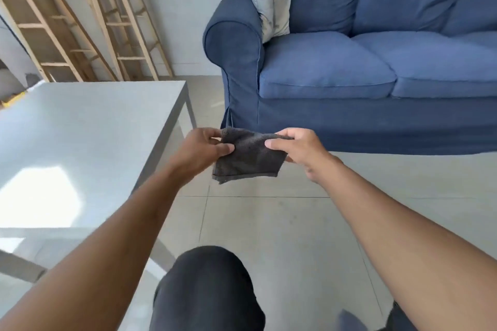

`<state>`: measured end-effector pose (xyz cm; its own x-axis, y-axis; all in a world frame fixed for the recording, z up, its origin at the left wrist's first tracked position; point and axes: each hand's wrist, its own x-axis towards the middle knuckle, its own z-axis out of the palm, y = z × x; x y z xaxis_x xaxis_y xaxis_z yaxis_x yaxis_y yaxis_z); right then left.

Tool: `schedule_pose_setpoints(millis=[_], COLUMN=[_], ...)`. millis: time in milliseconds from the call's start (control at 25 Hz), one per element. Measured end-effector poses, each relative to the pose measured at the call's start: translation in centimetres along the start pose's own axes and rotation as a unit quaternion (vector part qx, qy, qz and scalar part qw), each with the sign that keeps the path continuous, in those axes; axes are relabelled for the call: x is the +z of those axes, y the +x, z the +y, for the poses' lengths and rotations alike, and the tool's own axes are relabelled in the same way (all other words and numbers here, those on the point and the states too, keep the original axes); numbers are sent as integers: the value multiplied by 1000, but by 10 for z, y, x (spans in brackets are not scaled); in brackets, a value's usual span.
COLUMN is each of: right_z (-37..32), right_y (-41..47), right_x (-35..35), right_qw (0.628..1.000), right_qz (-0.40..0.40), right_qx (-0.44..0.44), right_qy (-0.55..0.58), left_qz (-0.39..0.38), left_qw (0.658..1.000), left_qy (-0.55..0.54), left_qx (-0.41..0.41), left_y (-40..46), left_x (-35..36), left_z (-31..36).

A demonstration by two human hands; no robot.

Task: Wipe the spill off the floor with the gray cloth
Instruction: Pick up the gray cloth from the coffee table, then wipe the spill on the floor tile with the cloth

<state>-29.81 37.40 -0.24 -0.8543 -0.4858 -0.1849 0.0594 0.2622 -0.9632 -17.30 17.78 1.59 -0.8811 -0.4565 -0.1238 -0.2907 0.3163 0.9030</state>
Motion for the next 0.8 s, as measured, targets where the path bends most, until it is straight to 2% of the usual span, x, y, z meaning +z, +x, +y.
schedule_pose_setpoints(millis=[80, 200, 440, 560, 600, 680, 720, 800], right_z=[26, 83, 222, 274, 290, 319, 333, 363], right_y=[3, 14, 39, 63, 73, 86, 88, 84], right_x=[-30, -52, -51, -49, -49, -44, -36, -13], right_qw=[999, 995, 972, 960, 956, 925, 902, 875], right_qz=[37, 54, 19, 10, 17, 0, -23, -82], right_qx=[28, 86, 235, 276, 278, 260, 228, 119], right_qy=[9, 21, -18, -48, -92, -276, -367, -463], left_qz=[-54, -92, -177, -185, -178, -178, -186, -202], left_qw=[998, 993, 954, 944, 946, 931, 916, 897], left_qy=[24, 45, 33, 41, 78, 226, 295, 365], left_qx=[-15, -67, -238, -270, -261, -224, -197, -144], left_y=[25, 52, 73, 92, 101, 113, 115, 119], left_x=[38, 95, 177, 208, 218, 234, 240, 253], left_z=[-5, -36, -155, -205, -223, -262, -281, -315])
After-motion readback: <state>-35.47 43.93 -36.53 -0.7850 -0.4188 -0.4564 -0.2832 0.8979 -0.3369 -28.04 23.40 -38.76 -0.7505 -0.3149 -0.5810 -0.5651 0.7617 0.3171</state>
